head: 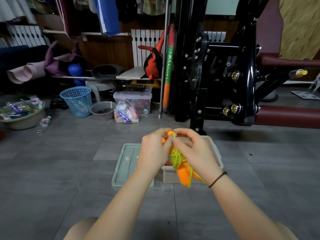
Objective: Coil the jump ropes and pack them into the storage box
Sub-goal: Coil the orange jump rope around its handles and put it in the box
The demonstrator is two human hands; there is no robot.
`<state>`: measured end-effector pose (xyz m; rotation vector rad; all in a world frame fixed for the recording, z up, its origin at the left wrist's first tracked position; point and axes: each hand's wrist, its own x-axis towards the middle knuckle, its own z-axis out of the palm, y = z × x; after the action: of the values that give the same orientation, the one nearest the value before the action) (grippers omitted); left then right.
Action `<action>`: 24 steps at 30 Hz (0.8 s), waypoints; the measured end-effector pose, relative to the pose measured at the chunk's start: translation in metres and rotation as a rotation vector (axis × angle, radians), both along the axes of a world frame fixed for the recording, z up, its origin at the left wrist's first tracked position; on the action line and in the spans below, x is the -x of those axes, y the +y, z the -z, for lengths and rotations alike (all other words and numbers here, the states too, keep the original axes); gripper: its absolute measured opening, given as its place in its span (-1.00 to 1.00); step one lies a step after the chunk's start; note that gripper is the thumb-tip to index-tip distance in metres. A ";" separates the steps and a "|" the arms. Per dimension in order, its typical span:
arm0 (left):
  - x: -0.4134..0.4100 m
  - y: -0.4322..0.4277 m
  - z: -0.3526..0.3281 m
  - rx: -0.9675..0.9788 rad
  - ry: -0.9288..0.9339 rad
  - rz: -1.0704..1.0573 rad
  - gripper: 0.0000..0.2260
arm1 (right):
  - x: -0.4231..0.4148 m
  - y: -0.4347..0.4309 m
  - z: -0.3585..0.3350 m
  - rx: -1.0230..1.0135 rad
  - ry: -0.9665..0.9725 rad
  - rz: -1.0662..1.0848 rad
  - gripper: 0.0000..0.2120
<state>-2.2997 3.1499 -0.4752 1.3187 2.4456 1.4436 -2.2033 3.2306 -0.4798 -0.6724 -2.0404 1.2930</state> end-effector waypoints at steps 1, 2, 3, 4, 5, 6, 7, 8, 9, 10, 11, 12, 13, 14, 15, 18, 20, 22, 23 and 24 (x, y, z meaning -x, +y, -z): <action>0.003 -0.001 0.000 0.019 -0.005 -0.011 -0.79 | -0.001 0.000 0.002 0.018 -0.046 -0.065 -0.73; 0.004 -0.002 0.000 0.038 0.008 -0.020 -0.79 | -0.003 -0.001 0.002 0.003 -0.094 -0.099 -0.67; 0.003 -0.002 0.001 0.050 0.033 -0.029 -0.79 | -0.005 -0.003 0.002 -0.024 -0.117 -0.102 -0.64; 0.002 -0.002 0.002 0.057 0.061 -0.035 -0.79 | -0.007 -0.004 0.003 -0.061 -0.112 -0.076 -0.63; 0.001 -0.001 0.004 0.060 0.087 -0.037 -0.79 | -0.009 -0.006 0.004 -0.117 -0.100 -0.039 -0.64; 0.000 0.000 0.005 0.060 0.105 -0.036 -0.79 | -0.010 -0.009 0.004 -0.192 -0.097 -0.007 -0.65; -0.001 0.000 0.005 0.060 0.117 -0.030 -0.80 | -0.011 -0.013 0.004 -0.267 -0.112 0.019 -0.67; -0.003 0.001 0.006 0.059 0.124 -0.021 -0.80 | -0.012 -0.016 0.005 -0.336 -0.124 0.042 -0.68; -0.005 0.002 0.007 0.057 0.130 -0.013 -0.81 | -0.011 -0.018 0.006 -0.386 -0.137 0.067 -0.69; -0.007 0.003 0.008 0.058 0.139 -0.011 -0.82 | -0.010 -0.019 0.008 -0.413 -0.147 0.096 -0.70; -0.010 0.004 0.009 0.061 0.147 -0.019 -0.82 | -0.009 -0.020 0.009 -0.421 -0.147 0.125 -0.71; -0.013 0.005 0.010 0.057 0.152 -0.030 -0.82 | -0.008 -0.019 0.011 -0.416 -0.145 0.152 -0.72; -0.015 0.007 0.012 0.047 0.150 -0.040 -0.82 | -0.008 -0.018 0.012 -0.402 -0.143 0.171 -0.73; -0.017 0.009 0.014 0.036 0.141 -0.048 -0.83 | -0.007 -0.017 0.012 -0.382 -0.146 0.187 -0.73; -0.018 0.012 0.014 0.028 0.130 -0.054 -0.83 | -0.007 -0.015 0.013 -0.362 -0.149 0.197 -0.72; -0.023 0.018 0.017 0.016 0.125 -0.067 -0.82 | -0.007 -0.011 0.012 -0.345 -0.136 0.214 -0.73; -0.026 0.021 0.020 -0.002 0.117 -0.096 -0.80 | -0.005 -0.009 0.014 -0.336 -0.132 0.239 -0.75; -0.029 0.023 0.022 -0.036 0.095 -0.133 -0.79 | -0.001 -0.009 0.015 -0.271 -0.103 0.276 -0.77; -0.031 0.023 0.023 -0.059 0.077 -0.151 -0.78 | 0.000 -0.009 0.015 -0.223 -0.074 0.298 -0.78; -0.033 0.024 0.023 -0.088 0.051 -0.165 -0.78 | 0.001 -0.010 0.014 -0.172 -0.042 0.321 -0.80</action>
<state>-2.2667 3.1739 -0.4982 1.2081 2.6077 1.5895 -2.2046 3.2210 -0.4942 -0.9087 -1.9516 0.9155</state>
